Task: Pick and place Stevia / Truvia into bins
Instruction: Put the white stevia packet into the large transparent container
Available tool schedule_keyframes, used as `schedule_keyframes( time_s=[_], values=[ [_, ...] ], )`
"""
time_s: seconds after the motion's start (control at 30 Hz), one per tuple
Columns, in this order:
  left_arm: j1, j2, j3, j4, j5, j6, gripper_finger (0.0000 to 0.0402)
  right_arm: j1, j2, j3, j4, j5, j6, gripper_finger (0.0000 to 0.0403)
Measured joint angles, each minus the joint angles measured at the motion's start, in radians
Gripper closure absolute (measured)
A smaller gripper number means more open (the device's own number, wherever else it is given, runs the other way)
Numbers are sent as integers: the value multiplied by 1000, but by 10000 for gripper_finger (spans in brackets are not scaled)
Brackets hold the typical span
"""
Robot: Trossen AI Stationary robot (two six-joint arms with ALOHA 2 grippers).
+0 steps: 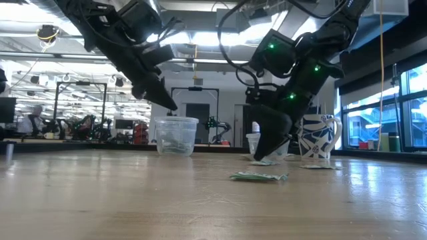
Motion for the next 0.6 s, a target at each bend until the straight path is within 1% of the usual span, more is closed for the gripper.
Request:
schedule_keyframes(
  time_s=[0.07,0.13,0.23,0.33,0.47,0.6],
  values=[
    [-13,0,0,0,75,83,350,1,-3,2,-2,-6,-5,392],
    [-42,0,0,4,113,168,345,4,-6,14,-14,-15,-12,390],
    [-92,0,0,40,114,253,332,4,-8,46,-7,-64,-33,376],
    [-140,0,0,79,114,299,318,7,-8,84,-10,-117,-61,367],
    [-199,0,0,96,100,319,299,23,-8,143,-8,-150,-113,368],
    [-247,10,0,95,37,320,279,51,-8,205,-5,-202,-168,377]
  ],
)
